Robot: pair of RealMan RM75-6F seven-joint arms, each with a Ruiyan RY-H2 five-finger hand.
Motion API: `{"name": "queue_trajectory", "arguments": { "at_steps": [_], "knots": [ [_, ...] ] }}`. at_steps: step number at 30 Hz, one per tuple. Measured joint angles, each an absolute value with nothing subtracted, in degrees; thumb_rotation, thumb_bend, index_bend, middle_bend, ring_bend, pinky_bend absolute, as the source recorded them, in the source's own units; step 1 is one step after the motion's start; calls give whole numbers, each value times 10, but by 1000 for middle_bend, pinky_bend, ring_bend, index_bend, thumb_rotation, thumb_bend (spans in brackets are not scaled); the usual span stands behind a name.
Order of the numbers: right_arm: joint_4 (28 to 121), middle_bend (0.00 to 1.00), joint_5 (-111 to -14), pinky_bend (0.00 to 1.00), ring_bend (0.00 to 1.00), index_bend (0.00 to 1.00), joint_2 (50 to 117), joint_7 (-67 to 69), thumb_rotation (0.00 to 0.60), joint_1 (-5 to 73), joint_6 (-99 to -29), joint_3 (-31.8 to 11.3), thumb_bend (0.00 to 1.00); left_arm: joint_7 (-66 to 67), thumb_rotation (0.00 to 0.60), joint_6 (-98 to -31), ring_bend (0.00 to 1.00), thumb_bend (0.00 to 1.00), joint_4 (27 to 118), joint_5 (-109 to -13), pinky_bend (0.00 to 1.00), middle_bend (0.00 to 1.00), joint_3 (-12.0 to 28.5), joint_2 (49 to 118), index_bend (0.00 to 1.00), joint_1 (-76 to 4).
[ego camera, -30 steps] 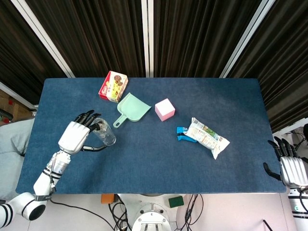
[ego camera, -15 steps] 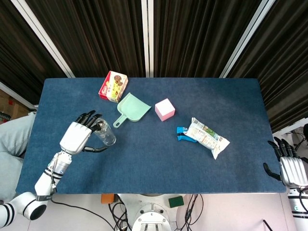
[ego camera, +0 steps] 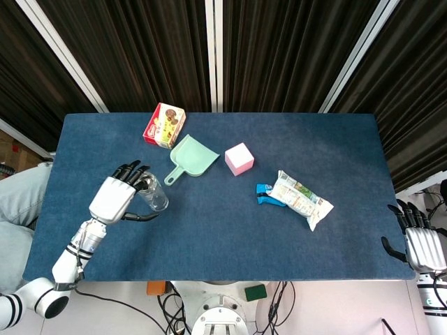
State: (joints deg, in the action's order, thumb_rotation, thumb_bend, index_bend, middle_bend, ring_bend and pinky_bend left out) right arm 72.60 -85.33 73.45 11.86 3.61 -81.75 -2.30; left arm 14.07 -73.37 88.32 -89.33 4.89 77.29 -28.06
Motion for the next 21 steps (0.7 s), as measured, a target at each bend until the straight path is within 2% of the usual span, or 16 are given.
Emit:
{"name": "queue_trajectory", "arguments": {
  "at_steps": [21],
  "knots": [
    [725,41,-851,113,0,155,734,121,600,36,-814,-23,327,152,38,-735,91,0,891,-890,214,161,51,770,469,-282]
  ]
}}
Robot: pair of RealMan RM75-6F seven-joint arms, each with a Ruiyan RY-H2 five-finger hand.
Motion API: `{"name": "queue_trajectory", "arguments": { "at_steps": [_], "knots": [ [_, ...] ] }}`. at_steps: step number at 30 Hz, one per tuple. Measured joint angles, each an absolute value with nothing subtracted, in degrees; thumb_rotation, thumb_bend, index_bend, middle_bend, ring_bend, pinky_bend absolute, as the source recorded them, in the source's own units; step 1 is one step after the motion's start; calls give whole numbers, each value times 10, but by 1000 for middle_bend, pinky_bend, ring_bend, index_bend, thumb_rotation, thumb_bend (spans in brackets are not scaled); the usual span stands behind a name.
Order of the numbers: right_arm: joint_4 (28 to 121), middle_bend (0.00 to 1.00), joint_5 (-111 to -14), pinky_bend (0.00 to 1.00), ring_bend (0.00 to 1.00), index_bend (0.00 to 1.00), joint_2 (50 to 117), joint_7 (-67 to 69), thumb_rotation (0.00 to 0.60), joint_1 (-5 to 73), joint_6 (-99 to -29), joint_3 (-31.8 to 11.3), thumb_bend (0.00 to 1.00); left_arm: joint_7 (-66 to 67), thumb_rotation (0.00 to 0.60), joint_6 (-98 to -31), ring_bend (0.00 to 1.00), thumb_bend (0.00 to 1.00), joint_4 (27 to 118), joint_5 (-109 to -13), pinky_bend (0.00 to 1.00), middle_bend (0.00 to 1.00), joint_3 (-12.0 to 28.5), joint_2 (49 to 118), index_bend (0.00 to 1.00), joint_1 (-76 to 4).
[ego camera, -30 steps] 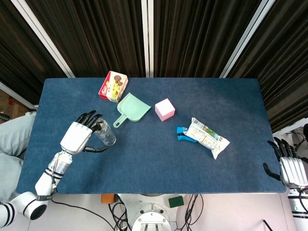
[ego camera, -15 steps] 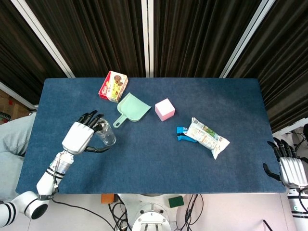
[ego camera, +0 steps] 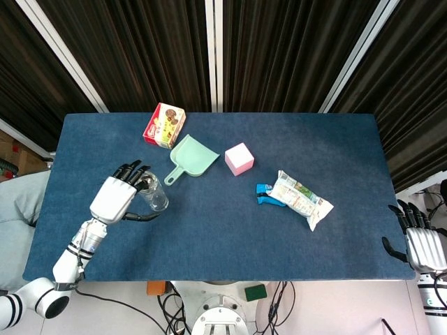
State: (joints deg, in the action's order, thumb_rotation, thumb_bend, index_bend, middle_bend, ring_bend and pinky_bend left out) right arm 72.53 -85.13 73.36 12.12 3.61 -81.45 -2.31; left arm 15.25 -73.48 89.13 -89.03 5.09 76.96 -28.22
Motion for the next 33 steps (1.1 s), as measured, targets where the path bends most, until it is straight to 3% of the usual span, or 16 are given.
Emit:
{"name": "queue_trajectory", "arguments": {
  "at_steps": [16,21,27,29,33],
  "knots": [
    [733,43,-856,113,0,154,731,118,600,36,-819,-23,327,111,41,-782,91,0,924,-906,213,169,59,745,422,-266],
    [734,43,-857,113,0,155,728,121,600,34,-827,-24,327,41,58,-837,92,0,929,-914,213,188,62,743,322,-243],
    [726,39,-858,113,0,149,731,130,600,31,-835,-26,327,-34,59,-927,93,0,913,-911,213,198,50,745,297,-174],
    [722,35,-858,110,0,138,734,132,600,30,-839,-27,327,-44,56,-937,87,0,896,-902,213,179,32,745,240,-142],
    [707,0,-863,12,0,13,740,135,600,29,-847,-27,295,-53,43,-920,13,0,860,-883,177,50,-19,739,66,-101]
  ]
}}
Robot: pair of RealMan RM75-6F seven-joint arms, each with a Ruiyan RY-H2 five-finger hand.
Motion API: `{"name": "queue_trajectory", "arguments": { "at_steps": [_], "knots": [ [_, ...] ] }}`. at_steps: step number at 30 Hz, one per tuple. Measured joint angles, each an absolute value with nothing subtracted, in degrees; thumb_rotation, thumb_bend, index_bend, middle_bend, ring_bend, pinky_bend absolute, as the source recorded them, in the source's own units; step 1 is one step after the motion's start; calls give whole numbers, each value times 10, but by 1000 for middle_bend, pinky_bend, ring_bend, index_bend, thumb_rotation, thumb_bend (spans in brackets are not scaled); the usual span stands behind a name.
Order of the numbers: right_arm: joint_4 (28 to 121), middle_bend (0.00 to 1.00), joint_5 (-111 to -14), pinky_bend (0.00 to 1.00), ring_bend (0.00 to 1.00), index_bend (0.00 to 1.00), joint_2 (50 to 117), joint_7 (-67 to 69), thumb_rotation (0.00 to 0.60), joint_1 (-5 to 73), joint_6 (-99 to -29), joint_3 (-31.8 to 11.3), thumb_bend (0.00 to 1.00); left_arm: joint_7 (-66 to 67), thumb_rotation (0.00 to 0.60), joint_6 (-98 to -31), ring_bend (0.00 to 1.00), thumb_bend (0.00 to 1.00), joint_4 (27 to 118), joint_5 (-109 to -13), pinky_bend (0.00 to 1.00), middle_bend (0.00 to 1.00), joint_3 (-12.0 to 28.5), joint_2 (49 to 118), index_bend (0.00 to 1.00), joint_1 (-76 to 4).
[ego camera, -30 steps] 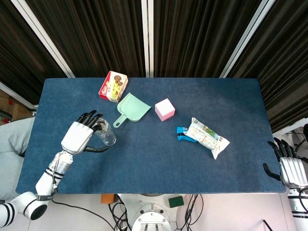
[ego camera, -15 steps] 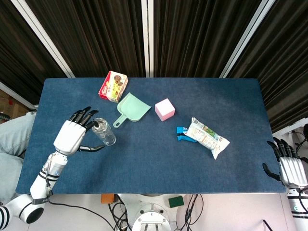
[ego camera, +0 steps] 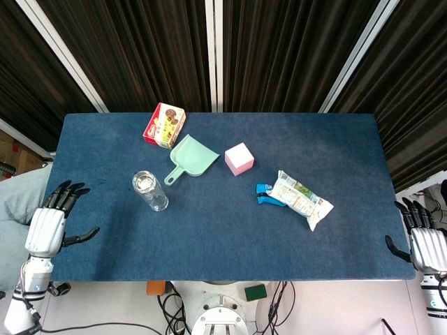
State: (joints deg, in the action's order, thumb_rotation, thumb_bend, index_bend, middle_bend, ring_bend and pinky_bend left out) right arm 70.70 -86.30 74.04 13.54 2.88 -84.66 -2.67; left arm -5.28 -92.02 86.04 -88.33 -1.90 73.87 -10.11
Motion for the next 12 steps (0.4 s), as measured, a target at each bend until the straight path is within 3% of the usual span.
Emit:
{"name": "queue_trajectory", "arguments": {
  "at_steps": [3,12],
  "knots": [
    [692,0,-866,0,0,0,749,144,600,26,-857,-27,279,-44,1,-903,0,0,825,-872,137,30,-44,739,54,-77],
    [686,0,-856,0,0,0,761,138,600,18,-862,-30,276,-35,0,-928,0,0,755,-890,116,25,-54,767,54,-39]
  ]
}}
